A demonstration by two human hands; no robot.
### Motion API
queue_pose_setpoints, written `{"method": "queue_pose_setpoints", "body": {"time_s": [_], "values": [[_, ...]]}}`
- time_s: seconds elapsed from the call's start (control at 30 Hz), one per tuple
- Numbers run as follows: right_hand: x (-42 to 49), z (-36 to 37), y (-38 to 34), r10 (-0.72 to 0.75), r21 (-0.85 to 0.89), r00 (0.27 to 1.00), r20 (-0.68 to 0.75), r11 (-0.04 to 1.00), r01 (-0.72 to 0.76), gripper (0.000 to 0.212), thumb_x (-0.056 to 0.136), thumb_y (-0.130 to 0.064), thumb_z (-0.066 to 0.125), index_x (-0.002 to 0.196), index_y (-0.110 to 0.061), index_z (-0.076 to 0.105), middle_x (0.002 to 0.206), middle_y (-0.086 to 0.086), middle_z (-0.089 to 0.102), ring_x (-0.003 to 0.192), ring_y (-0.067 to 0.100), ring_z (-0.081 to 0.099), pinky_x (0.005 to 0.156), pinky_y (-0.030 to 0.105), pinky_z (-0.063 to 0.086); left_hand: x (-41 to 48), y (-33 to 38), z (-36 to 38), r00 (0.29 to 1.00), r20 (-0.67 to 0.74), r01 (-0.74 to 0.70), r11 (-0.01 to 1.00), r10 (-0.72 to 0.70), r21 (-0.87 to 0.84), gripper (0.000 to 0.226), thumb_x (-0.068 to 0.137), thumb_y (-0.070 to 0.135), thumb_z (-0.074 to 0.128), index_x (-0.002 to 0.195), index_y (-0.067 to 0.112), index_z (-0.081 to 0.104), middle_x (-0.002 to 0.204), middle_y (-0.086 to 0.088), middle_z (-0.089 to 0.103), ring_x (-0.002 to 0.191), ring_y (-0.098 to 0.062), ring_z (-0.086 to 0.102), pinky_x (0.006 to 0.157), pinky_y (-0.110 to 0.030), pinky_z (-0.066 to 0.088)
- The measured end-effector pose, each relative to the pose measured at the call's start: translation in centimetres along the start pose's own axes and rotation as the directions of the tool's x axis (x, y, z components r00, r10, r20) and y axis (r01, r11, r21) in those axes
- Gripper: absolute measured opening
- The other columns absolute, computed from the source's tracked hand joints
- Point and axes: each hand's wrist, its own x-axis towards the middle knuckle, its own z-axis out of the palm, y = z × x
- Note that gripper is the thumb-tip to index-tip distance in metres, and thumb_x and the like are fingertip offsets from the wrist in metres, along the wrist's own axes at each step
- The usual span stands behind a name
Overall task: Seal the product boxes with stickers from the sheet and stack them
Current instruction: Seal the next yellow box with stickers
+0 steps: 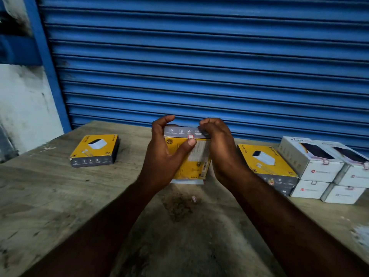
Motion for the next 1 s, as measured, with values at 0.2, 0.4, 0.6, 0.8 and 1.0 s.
{"method": "queue_pose_setpoints", "body": {"time_s": [0.2,0.4,0.6,0.8,1.0], "values": [[-0.1,-0.4,0.0,0.081,0.043,0.983,0.167,0.995,-0.089,0.021,0.093,-0.028,0.062,0.106,-0.013,0.057,0.095,-0.003,0.064,0.083,0.004,0.066,0.068,0.020,0.050,0.6,-0.5,-1.0,0.999,0.016,-0.033,0.999,0.032,0.023,0.076,0.084,0.031,0.071,0.144,0.026,0.024,0.113,0.011,0.056,0.097,-0.002,0.066,0.086,-0.019,0.054],[0.3,-1.2,0.3,-0.035,-0.209,0.966,0.254,0.974,0.091,0.049,0.081,-0.033,0.078,0.121,-0.026,0.050,0.116,-0.007,0.059,0.102,0.003,0.062,0.086,0.024,0.054,1.2,-1.1,-2.0,0.991,0.132,-0.013,0.997,0.023,-0.076,0.069,0.088,0.013,0.059,0.147,0.018,0.024,0.120,0.008,0.053,0.101,0.002,0.062,0.086,-0.016,0.049],[1.0,-1.7,1.0,-0.008,-0.243,0.954,0.301,0.966,0.085,0.051,0.084,-0.034,0.074,0.125,-0.028,0.044,0.122,-0.003,0.055,0.113,0.013,0.059,0.099,0.042,0.052,1.4,-1.4,-2.0,0.991,0.130,0.056,0.990,-0.040,-0.126,0.065,0.086,0.019,0.061,0.144,0.021,0.031,0.118,0.012,0.057,0.102,0.001,0.064,0.087,-0.021,0.053],[0.8,-1.0,2.1,0.066,-0.220,0.960,0.272,0.976,-0.005,0.053,0.093,-0.009,0.064,0.135,-0.013,0.032,0.120,0.020,0.061,0.097,0.025,0.066,0.087,0.046,0.055,2.2,-2.6,-2.6,0.974,-0.116,0.171,0.968,-0.193,-0.182,0.050,0.090,0.025,0.070,0.133,0.033,0.045,0.117,0.003,0.063,0.102,-0.012,0.067,0.091,-0.046,0.057],[1.1,-1.1,2.8,0.123,-0.123,0.986,0.109,0.986,-0.110,0.039,0.091,-0.020,0.068,0.123,-0.017,0.046,0.101,0.011,0.068,0.088,0.026,0.068,0.078,0.046,0.056,2.9,-2.3,-2.8,0.882,0.110,0.469,0.830,-0.459,-0.300,0.078,0.080,0.021,0.075,0.147,0.020,0.036,0.129,-0.005,0.064,0.106,-0.017,0.068,0.086,-0.036,0.058]]}}
